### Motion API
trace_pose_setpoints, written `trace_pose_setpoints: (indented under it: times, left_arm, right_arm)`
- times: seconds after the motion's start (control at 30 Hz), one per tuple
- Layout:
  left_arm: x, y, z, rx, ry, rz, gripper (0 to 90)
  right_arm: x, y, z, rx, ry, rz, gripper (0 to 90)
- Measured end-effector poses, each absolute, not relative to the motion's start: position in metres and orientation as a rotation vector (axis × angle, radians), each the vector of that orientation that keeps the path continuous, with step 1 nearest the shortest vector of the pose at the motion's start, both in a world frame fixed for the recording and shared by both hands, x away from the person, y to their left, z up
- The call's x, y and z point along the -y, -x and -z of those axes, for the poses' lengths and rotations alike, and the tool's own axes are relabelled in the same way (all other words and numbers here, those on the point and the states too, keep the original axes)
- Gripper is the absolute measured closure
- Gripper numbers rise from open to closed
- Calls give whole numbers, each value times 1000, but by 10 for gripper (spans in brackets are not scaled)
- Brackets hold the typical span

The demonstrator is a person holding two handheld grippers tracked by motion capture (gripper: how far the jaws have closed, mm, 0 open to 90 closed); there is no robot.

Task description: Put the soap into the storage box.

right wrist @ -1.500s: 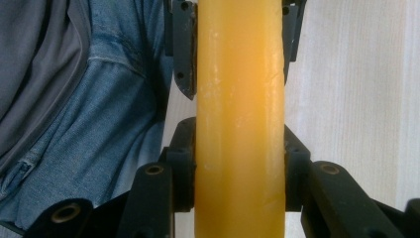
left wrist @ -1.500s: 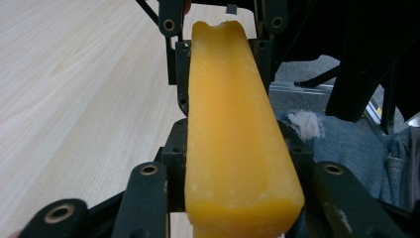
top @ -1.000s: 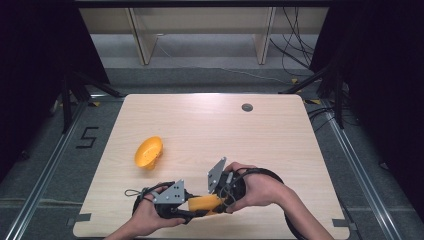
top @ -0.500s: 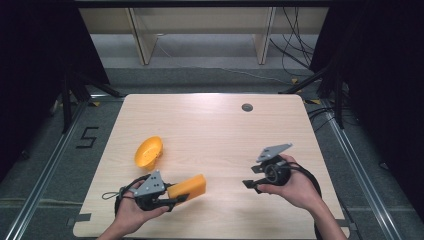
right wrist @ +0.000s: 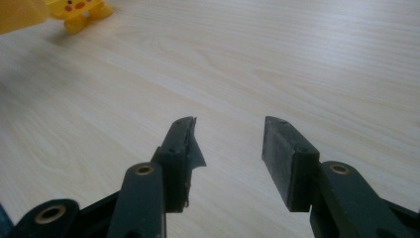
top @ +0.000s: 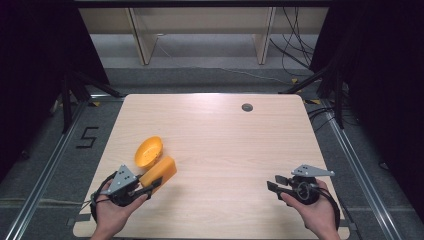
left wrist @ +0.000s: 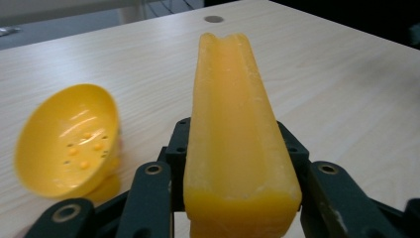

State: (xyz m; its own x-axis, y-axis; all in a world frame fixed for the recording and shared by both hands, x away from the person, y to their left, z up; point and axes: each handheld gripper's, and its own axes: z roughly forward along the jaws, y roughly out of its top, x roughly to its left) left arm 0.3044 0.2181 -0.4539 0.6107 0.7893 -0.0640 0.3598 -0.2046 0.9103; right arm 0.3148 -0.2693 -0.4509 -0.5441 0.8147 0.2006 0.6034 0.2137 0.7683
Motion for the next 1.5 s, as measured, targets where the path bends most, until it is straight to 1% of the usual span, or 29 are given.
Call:
trace_pose_setpoints:
  times: [0.1, 0.2, 0.23, 0.53, 0.57, 0.73, 0.77, 0.83, 0.97, 1.03, 1.1, 1.13, 1.27, 1.5]
  left_arm:
    - [-226, -307, 453, -1013, -1762, -578, 606]
    - [-229, -309, 452, -1040, -1728, -595, 606]
    - [-231, -310, 450, -1069, -1713, -617, 606]
    - [-241, -322, 443, -1147, -1629, -686, 606]
    - [-244, -325, 442, -1171, -1606, -709, 606]
    - [-246, -334, 443, -1240, -1566, -740, 606]
    - [-244, -340, 445, -1262, -1554, -751, 606]
    - [-240, -346, 446, -1257, -1557, -774, 606]
    - [-234, -358, 446, -1243, -1575, -786, 606]
    - [-233, -369, 449, -1260, -1588, -792, 606]
    - [-233, -371, 451, -1270, -1585, -788, 606]
    - [-235, -375, 453, -1286, -1582, -787, 606]
    - [-234, -380, 457, -1303, -1588, -797, 606]
    - [-231, -389, 466, -1326, -1624, -805, 606]
  right_arm:
    - [273, -314, 450, -2189, -1396, -1244, 564]
    - [278, -315, 449, -2146, -1405, -1222, 563]
    - [277, -313, 447, -2135, -1457, -1219, 562]
    - [283, -317, 451, -2101, -1424, -1220, 555]
    - [284, -316, 450, -2107, -1434, -1220, 555]
    - [284, -316, 450, -2104, -1442, -1227, 554]
    - [286, -316, 449, -2099, -1433, -1181, 554]
    - [285, -317, 450, -2095, -1434, -1226, 553]
    - [285, -317, 451, -2121, -1433, -1206, 549]
    - [281, -316, 451, -2120, -1482, -1234, 548]
    - [282, -316, 451, -2120, -1484, -1231, 548]
    - [284, -318, 452, -2122, -1425, -1217, 548]
    - [283, -317, 452, -2113, -1487, -1229, 548]
    - [283, -319, 453, -2130, -1443, -1229, 547]
